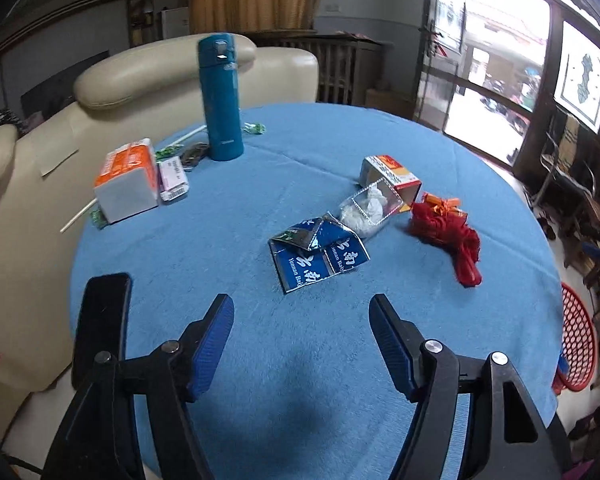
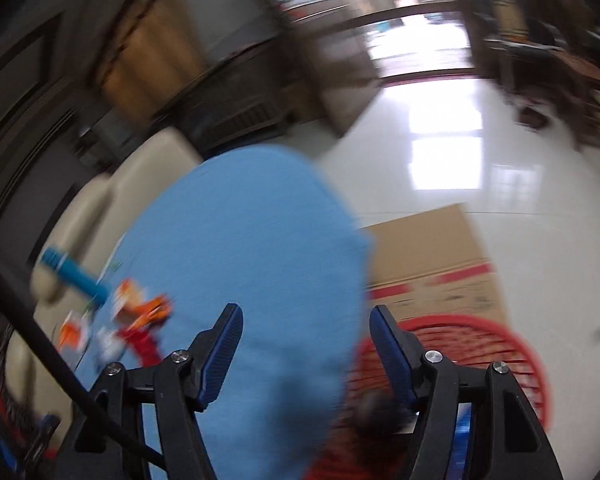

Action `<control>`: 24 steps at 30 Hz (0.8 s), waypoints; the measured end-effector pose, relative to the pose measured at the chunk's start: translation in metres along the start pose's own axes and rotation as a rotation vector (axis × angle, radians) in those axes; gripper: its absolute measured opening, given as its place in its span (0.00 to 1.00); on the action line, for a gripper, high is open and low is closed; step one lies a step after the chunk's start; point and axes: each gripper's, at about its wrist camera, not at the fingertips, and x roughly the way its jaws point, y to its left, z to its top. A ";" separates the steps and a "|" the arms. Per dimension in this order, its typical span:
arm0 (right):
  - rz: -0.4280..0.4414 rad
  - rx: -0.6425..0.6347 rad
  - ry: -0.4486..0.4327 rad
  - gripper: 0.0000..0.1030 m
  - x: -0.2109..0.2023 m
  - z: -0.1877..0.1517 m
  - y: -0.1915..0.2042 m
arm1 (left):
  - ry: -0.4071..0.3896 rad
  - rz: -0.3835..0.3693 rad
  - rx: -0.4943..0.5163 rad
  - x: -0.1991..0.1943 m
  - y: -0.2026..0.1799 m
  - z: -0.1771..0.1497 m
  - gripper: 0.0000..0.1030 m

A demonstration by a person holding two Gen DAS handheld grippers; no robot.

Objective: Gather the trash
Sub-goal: 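Return both tools to the table above the remaining trash, then grasp the red ribbon with the right tool while the left tool grasps the blue wrapper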

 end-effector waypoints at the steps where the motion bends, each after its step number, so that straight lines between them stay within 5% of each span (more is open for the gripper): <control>1: 0.037 -0.038 0.027 0.67 0.013 -0.002 0.021 | 0.010 -0.011 0.019 0.009 0.000 0.005 0.69; 9: 0.157 -0.289 0.202 0.53 0.115 -0.030 0.134 | 0.060 -0.094 0.182 0.071 0.000 0.043 0.73; 21: 0.149 -0.394 0.276 0.52 0.183 -0.043 0.171 | 0.162 -0.270 0.295 0.133 -0.002 0.071 0.73; 24: 0.146 -0.427 0.258 0.37 0.184 -0.052 0.175 | 0.173 -0.283 0.291 0.143 -0.003 0.070 0.73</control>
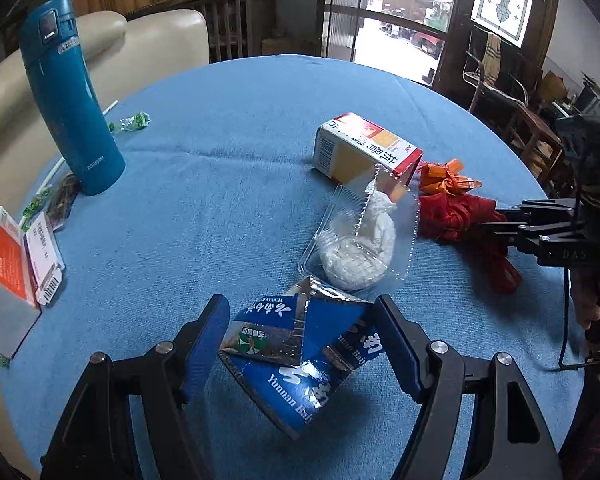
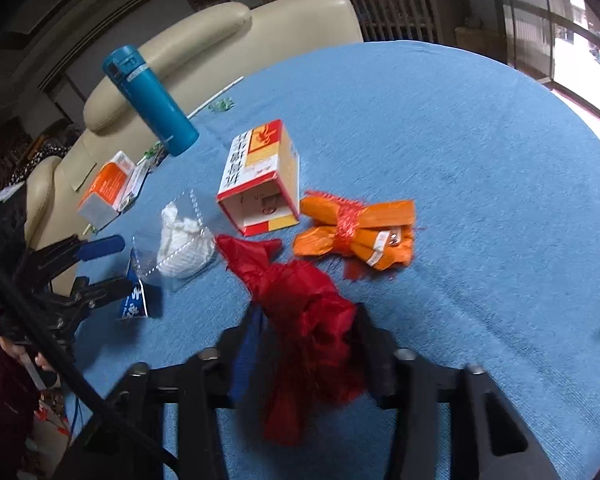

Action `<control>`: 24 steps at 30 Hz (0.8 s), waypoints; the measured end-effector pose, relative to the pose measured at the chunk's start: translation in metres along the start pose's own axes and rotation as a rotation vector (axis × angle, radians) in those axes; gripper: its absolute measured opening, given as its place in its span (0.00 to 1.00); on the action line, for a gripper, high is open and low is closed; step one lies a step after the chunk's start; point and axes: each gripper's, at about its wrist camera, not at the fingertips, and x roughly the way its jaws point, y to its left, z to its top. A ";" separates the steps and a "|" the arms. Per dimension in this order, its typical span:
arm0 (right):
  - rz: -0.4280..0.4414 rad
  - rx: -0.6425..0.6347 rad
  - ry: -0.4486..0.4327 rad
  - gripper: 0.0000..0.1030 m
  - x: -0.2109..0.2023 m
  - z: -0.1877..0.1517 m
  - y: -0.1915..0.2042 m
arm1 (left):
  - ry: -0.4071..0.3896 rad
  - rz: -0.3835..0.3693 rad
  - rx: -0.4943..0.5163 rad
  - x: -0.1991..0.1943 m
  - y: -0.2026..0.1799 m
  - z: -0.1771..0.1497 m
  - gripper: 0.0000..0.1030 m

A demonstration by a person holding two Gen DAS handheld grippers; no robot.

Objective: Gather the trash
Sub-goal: 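Grasp the red ribbon with the right tool while the left tool grasps the blue wrapper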

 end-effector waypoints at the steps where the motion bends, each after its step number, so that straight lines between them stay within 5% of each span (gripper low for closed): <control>1: -0.004 0.002 -0.009 0.37 -0.002 -0.002 0.000 | -0.002 -0.010 -0.001 0.002 0.000 0.000 0.70; 11: 0.049 0.128 -0.047 0.36 -0.033 -0.027 -0.020 | -0.029 -0.017 0.066 -0.006 -0.021 -0.020 0.41; 21: 0.038 0.158 -0.095 0.36 -0.071 -0.064 -0.027 | -0.029 -0.148 0.058 -0.029 -0.093 -0.058 0.40; 24: 0.030 0.170 -0.111 0.36 -0.086 -0.076 -0.035 | -0.049 -0.121 0.066 -0.036 -0.106 -0.058 0.59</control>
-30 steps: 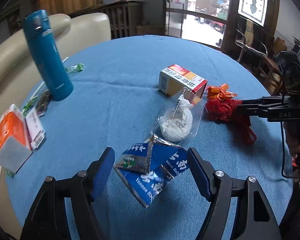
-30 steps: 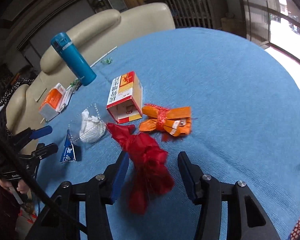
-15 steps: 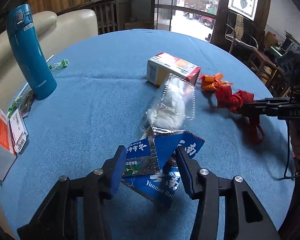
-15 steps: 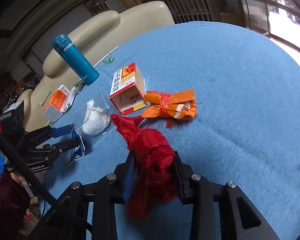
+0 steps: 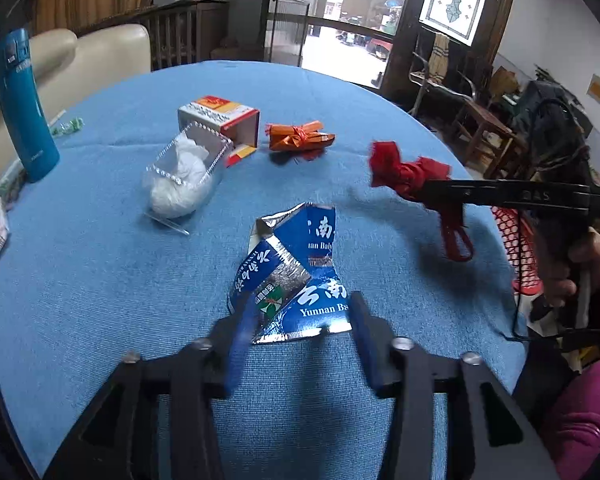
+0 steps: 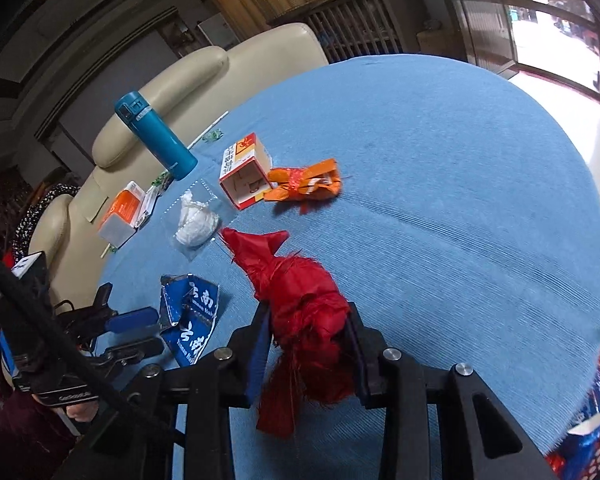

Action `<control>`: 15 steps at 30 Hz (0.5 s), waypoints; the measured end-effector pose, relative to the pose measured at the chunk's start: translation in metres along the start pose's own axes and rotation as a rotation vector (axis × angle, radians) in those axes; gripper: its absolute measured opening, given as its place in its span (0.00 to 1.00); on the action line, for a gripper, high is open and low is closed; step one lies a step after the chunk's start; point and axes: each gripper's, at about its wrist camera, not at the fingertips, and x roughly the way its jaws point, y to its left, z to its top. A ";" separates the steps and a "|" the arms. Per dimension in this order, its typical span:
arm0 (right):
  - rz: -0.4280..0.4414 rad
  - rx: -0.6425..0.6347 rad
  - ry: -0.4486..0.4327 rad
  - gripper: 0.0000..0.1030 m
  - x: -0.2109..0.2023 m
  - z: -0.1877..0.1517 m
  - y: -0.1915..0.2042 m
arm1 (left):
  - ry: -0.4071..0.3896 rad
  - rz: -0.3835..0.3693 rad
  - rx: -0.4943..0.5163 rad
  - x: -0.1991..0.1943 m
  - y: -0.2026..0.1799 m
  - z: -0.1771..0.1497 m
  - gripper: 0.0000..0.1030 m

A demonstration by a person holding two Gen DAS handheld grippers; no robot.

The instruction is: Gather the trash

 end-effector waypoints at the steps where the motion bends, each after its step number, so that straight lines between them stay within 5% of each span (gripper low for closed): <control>1: -0.002 0.006 -0.004 0.36 -0.005 -0.003 -0.003 | -0.010 0.017 0.008 -0.001 -0.001 0.002 0.66; 7: 0.005 0.051 -0.034 0.36 -0.030 -0.019 -0.021 | 0.027 0.103 0.003 0.020 0.005 0.022 0.66; 11: 0.006 0.068 -0.052 0.36 -0.044 -0.027 -0.028 | 0.039 0.088 -0.052 0.032 0.012 0.023 0.66; 14: 0.010 0.079 -0.062 0.36 -0.053 -0.032 -0.033 | 0.030 0.047 -0.084 0.034 0.009 0.020 0.46; 15: 0.012 0.083 -0.067 0.36 -0.056 -0.034 -0.035 | 0.028 0.043 -0.085 0.035 0.005 0.019 0.46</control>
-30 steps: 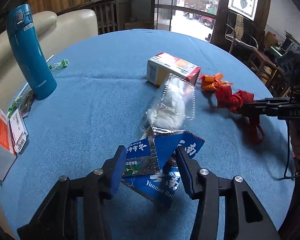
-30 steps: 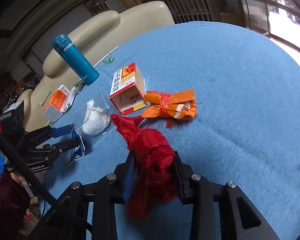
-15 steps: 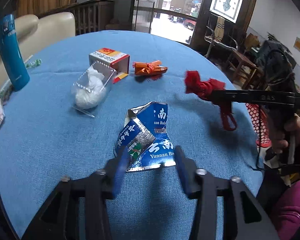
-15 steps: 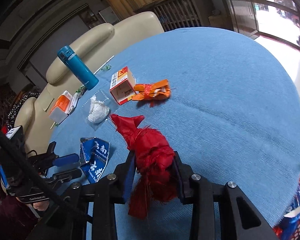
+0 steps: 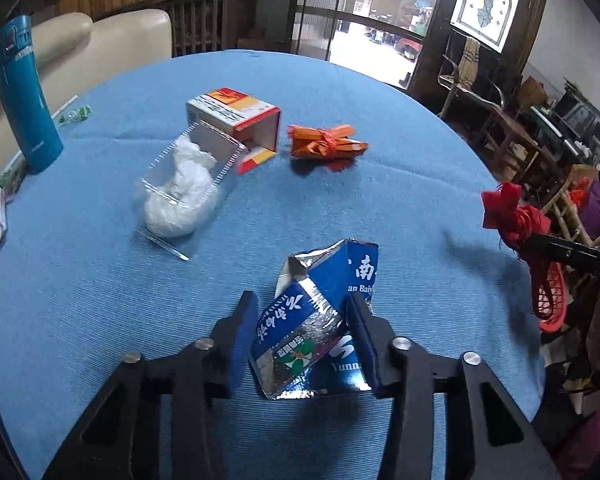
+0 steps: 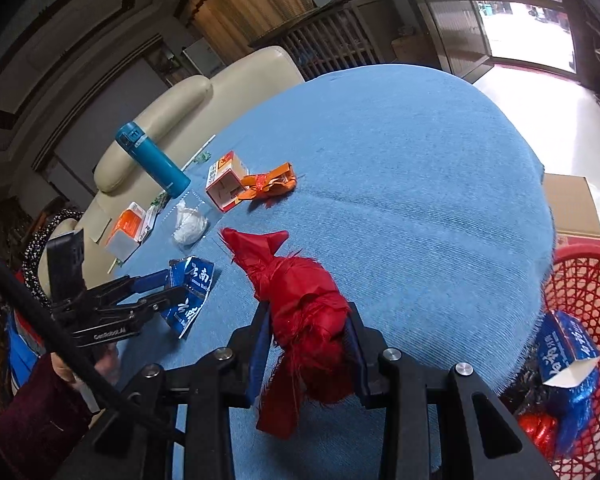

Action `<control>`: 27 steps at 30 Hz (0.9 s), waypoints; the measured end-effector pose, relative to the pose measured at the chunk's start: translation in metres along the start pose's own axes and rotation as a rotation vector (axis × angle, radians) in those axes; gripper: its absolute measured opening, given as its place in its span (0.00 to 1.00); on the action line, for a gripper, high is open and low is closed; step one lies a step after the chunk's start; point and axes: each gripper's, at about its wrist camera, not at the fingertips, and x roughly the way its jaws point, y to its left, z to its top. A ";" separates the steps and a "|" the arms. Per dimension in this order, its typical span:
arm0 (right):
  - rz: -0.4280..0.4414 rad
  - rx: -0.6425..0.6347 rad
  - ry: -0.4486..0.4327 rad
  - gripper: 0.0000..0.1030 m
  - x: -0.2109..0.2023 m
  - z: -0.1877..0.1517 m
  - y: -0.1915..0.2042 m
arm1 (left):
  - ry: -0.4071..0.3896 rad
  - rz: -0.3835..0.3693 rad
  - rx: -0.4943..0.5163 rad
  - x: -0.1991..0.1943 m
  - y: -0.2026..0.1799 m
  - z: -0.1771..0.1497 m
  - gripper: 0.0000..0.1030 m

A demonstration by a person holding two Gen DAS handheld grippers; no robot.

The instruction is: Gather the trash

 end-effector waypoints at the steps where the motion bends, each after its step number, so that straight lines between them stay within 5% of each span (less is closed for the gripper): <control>1: 0.002 0.003 -0.004 0.36 -0.003 -0.001 -0.001 | -0.009 0.006 0.007 -0.001 -0.004 -0.002 0.46; 9: 0.025 0.000 -0.037 0.36 -0.024 -0.008 0.000 | -0.076 0.017 -0.018 -0.024 -0.036 -0.008 0.46; 27: 0.078 0.012 -0.193 0.36 -0.118 -0.013 0.006 | -0.241 0.209 0.018 -0.122 -0.141 0.016 0.46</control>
